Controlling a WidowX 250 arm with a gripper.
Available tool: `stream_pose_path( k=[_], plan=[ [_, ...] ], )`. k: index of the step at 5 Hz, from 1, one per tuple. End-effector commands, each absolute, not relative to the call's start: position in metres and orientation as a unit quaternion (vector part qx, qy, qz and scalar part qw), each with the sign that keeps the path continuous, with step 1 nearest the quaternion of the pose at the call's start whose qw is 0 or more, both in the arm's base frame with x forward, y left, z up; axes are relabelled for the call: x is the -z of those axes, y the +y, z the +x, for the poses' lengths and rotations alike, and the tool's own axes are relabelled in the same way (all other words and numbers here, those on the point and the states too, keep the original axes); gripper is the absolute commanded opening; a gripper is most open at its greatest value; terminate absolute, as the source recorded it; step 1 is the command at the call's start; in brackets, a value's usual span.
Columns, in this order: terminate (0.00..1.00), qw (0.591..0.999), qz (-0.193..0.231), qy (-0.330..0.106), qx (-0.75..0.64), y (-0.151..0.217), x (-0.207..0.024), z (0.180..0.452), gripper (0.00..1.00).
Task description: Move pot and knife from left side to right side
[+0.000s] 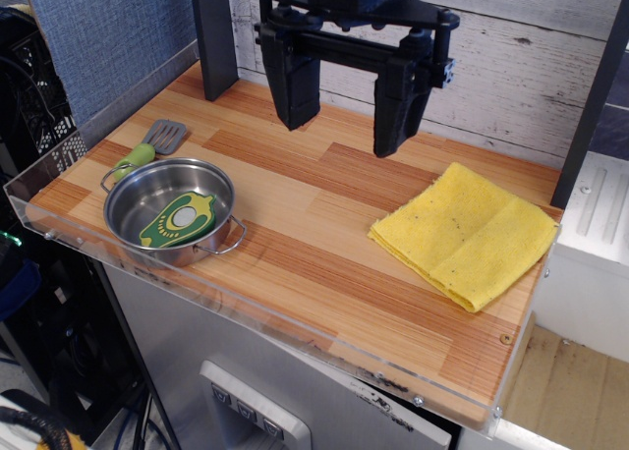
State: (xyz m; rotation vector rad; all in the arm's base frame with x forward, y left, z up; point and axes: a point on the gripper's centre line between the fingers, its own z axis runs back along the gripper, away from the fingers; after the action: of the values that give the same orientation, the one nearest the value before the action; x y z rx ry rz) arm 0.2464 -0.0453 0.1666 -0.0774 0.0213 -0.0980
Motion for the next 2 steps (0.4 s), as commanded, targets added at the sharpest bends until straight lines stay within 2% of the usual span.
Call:
stream_pose_path(
  k=[1,2],
  plan=[
    [0.00,0.998,-0.039,0.011,0.049,-0.0453,-0.1666,0.2464,1.00],
    [0.00,0.998,-0.035,0.014,0.044,-0.0406,-0.1631,0.2480,1.00]
  ],
)
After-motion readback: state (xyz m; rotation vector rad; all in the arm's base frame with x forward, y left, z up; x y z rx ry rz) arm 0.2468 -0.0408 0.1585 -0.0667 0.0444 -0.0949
